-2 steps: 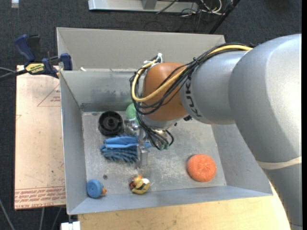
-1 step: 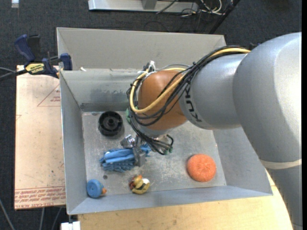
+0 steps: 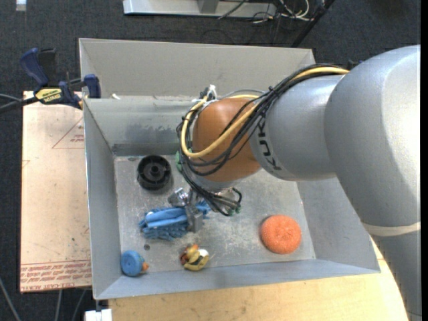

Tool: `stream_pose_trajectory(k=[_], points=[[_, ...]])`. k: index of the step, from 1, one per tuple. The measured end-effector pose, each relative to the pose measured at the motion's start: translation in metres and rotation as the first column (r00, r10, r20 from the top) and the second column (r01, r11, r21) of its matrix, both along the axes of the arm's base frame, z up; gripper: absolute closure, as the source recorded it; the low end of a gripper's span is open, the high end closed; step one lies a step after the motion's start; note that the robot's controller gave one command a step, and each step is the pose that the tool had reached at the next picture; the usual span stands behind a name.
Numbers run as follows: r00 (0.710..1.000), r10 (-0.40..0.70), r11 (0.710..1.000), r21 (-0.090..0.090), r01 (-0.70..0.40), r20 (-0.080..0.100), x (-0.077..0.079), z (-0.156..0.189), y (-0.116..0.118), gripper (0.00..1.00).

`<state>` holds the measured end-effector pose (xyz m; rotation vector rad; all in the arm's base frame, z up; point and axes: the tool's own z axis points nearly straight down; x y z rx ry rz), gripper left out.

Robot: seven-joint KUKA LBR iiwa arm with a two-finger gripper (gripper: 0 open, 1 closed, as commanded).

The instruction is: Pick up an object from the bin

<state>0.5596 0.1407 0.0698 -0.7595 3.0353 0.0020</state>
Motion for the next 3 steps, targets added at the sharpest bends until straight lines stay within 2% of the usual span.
stream_pose_trajectory(k=[1,2,3], points=[[1.000,0.004,1.000,-0.002,-0.004,-0.009,-0.005,0.036,0.001,1.00],[1.000,0.004,1.000,0.001,-0.004,0.003,-0.002,0.084,0.003,1.00],[1.000,-0.004,1.000,0.004,0.004,0.013,-0.004,0.066,-0.001,1.00]])
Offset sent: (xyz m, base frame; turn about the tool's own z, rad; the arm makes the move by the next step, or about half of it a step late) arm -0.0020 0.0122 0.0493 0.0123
